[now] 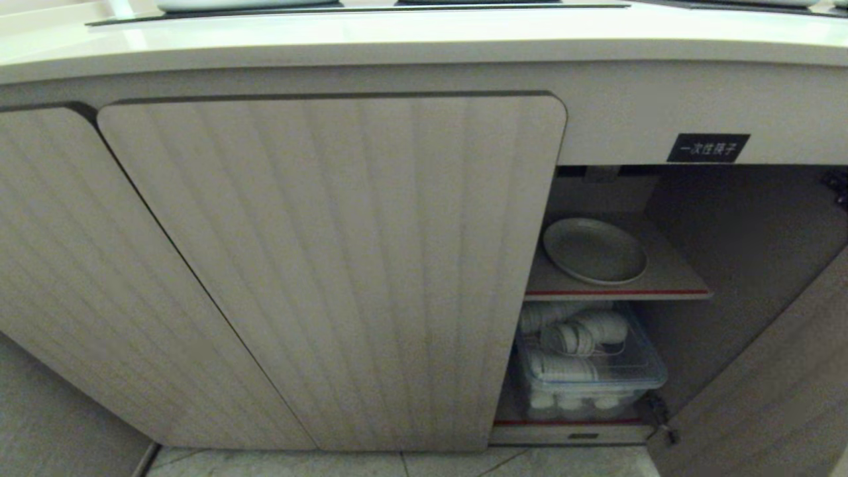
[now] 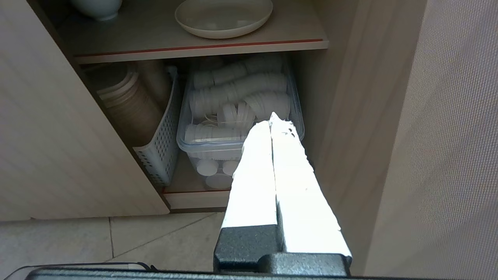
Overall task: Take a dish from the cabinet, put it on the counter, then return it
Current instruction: Close the cabinet door
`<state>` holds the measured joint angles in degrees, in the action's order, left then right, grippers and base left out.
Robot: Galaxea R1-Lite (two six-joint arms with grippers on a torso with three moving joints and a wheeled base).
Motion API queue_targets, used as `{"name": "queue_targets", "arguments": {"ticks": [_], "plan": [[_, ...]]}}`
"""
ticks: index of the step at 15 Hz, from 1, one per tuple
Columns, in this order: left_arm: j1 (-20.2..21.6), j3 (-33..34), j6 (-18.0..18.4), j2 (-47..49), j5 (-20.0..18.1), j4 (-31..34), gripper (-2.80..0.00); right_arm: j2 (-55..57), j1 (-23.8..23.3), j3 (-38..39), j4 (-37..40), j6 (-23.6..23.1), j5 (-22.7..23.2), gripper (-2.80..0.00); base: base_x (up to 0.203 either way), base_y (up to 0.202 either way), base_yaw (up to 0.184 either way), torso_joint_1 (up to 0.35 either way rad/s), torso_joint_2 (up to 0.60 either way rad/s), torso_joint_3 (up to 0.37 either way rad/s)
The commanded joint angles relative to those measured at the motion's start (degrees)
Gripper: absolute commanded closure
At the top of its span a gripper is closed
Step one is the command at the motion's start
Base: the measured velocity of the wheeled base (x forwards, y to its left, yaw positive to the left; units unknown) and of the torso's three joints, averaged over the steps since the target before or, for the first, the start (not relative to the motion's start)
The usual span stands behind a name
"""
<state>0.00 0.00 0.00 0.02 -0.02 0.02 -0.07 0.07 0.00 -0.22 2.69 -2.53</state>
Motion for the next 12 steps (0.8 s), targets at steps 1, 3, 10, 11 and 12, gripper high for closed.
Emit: {"name": "queue_targets", "arguments": {"ticks": [1,3,10,11,12], "plan": [[0.0,0.0,0.0,-0.02,0.02,-0.02,-2.8,0.07,0.01,0.0,-0.04,0.03,0.0,0.0,0.0,0.0,0.0,0.0,0.0,0.0],[0.0,0.0,-0.01,-0.02,0.02,-0.02,-2.8,0.07,0.01,0.0,-0.04,0.03,-0.02,0.0,0.0,0.0,0.0,0.0,0.0,0.0],[0.0,0.0,-0.09,-0.02,0.02,-0.02,-2.8,0.07,0.01,0.0,-0.04,0.03,0.07,0.0,0.0,0.0,0.0,0.0,0.0,0.0],[0.0,0.0,-0.09,-0.02,0.02,-0.02,-2.8,0.07,0.01,0.0,-0.04,0.03,-0.02,0.0,0.0,0.0,0.0,0.0,0.0,0.0],[0.0,0.0,-0.09,-0.02,0.02,-0.02,-2.8,0.07,0.01,0.0,-0.04,0.03,0.02,0.0,0.0,0.0,0.0,0.0,0.0,0.0]]}}
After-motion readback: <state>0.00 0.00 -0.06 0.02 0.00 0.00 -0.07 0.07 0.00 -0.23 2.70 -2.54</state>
